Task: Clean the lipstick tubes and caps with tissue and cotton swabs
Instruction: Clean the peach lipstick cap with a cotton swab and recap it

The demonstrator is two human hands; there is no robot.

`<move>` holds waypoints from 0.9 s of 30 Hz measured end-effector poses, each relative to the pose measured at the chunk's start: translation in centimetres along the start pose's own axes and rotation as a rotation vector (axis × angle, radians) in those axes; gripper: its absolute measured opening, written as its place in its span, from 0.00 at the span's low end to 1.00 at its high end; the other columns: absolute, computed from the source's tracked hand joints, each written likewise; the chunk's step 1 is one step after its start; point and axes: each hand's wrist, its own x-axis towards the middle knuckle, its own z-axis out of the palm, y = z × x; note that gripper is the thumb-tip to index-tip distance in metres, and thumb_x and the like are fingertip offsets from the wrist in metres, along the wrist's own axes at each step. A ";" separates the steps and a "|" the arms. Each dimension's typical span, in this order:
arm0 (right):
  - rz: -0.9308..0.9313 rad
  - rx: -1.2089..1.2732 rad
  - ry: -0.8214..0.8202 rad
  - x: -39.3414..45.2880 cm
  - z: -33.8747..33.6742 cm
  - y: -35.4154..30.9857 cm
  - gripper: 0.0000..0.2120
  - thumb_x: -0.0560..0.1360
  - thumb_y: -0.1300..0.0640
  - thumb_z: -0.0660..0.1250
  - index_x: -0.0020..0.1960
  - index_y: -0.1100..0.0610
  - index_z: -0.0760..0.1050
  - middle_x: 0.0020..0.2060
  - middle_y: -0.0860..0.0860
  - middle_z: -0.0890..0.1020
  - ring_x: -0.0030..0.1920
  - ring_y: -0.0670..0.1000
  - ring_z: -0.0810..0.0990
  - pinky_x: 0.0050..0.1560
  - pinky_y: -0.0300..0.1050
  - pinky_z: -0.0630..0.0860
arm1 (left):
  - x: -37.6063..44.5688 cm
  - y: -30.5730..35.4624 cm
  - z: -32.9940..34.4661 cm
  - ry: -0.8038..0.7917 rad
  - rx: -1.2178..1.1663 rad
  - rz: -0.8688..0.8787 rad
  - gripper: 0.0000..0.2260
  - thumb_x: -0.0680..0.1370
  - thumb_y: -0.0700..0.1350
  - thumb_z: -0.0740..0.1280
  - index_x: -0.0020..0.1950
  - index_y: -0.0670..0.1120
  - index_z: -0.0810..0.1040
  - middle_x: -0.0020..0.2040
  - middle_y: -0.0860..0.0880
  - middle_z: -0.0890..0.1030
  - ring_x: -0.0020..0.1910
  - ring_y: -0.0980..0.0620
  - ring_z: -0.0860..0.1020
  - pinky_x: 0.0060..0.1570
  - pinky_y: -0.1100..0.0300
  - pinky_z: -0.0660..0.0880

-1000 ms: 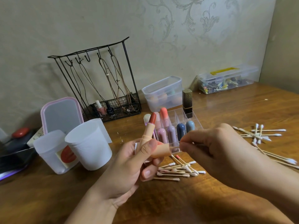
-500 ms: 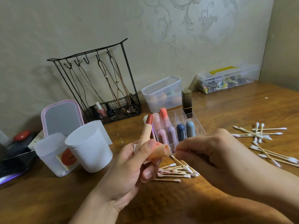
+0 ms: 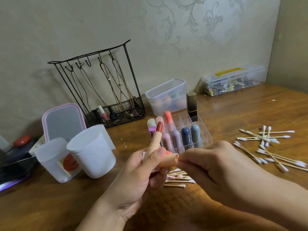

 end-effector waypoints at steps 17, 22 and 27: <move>0.186 0.085 -0.209 -0.4 -0.5 -0.2 0.09 0.81 0.45 0.56 0.46 0.46 0.70 0.34 0.44 0.75 0.37 0.46 0.74 0.35 0.41 0.71 | 0.0 0.5 -0.6 0.071 -0.041 0.027 0.15 0.66 0.51 0.70 0.44 0.41 0.79 0.30 0.45 0.73 0.24 0.57 0.65 0.23 0.69 0.64; 0.170 0.084 -0.084 0.1 -0.7 0.1 0.10 0.80 0.54 0.63 0.40 0.48 0.76 0.27 0.38 0.73 0.33 0.38 0.74 0.31 0.29 0.67 | 0.1 0.7 -1.4 0.025 0.015 0.040 0.18 0.71 0.53 0.71 0.49 0.40 0.76 0.32 0.46 0.73 0.25 0.57 0.65 0.25 0.69 0.63; 0.122 0.073 0.022 -0.2 -0.1 -0.2 0.08 0.78 0.54 0.64 0.42 0.49 0.78 0.25 0.37 0.69 0.27 0.38 0.71 0.26 0.27 0.62 | 0.2 0.6 -1.1 0.059 0.063 0.046 0.18 0.68 0.53 0.69 0.50 0.41 0.77 0.32 0.47 0.76 0.26 0.57 0.68 0.25 0.69 0.64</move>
